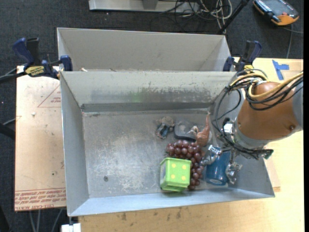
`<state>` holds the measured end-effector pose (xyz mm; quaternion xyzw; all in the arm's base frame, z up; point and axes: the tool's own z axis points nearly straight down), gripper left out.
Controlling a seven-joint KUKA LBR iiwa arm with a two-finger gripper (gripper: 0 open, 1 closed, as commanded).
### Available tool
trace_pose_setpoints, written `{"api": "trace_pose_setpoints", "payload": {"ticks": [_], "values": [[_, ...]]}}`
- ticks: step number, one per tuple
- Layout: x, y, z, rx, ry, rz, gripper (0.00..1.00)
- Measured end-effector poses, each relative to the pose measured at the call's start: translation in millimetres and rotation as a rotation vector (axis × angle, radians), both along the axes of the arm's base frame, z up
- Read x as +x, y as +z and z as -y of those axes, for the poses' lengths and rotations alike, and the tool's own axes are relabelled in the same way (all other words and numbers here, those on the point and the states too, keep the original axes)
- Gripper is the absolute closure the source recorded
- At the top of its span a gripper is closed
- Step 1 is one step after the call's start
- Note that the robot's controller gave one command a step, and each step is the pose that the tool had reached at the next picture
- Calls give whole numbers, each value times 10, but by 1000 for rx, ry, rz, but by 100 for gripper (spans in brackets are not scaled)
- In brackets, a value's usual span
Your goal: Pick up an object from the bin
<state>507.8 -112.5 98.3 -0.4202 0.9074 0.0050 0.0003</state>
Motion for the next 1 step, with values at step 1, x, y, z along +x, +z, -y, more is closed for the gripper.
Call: {"api": "trace_pose_setpoints", "payload": {"ticks": [1], "values": [[19,112,12,-5,-1,9,100]]}}
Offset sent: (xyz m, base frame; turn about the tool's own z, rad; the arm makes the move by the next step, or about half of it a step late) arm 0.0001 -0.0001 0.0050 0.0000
